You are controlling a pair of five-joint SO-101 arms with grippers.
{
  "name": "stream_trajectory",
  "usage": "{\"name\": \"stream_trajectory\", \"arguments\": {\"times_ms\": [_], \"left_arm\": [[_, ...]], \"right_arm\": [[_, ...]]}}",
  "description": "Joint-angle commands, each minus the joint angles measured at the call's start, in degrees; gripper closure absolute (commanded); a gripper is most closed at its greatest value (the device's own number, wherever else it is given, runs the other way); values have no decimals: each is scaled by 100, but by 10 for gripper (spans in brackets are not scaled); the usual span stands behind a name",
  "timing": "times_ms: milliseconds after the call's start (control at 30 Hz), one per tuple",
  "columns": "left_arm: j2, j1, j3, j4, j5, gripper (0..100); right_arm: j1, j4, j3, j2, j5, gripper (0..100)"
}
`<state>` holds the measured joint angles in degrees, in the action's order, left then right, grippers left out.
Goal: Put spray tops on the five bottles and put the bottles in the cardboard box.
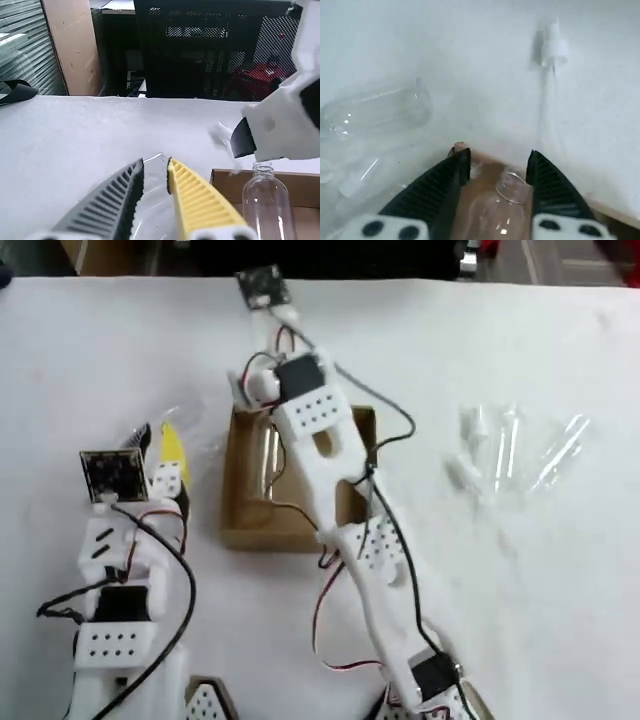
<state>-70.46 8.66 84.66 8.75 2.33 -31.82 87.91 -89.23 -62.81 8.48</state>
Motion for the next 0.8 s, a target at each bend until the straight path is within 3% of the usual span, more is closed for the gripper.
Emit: {"name": "stream_trajectory", "arguments": {"times_ms": [0,567,633,733,767], "left_arm": [[-4,31,-53,-167,-44,916],[4,31,-53,-167,-44,916],[4,22,-53,-167,-44,916],[4,22,-53,-167,-44,916],[4,22,-53,-167,-44,916]], "right_arm": [[57,57,-642,-233,730,833],[101,620,-589,-338,949,834],[101,593,-598,-470,949,864],[101,418,-607,-699,932,994],[119,356,-607,-769,914,981]]}}
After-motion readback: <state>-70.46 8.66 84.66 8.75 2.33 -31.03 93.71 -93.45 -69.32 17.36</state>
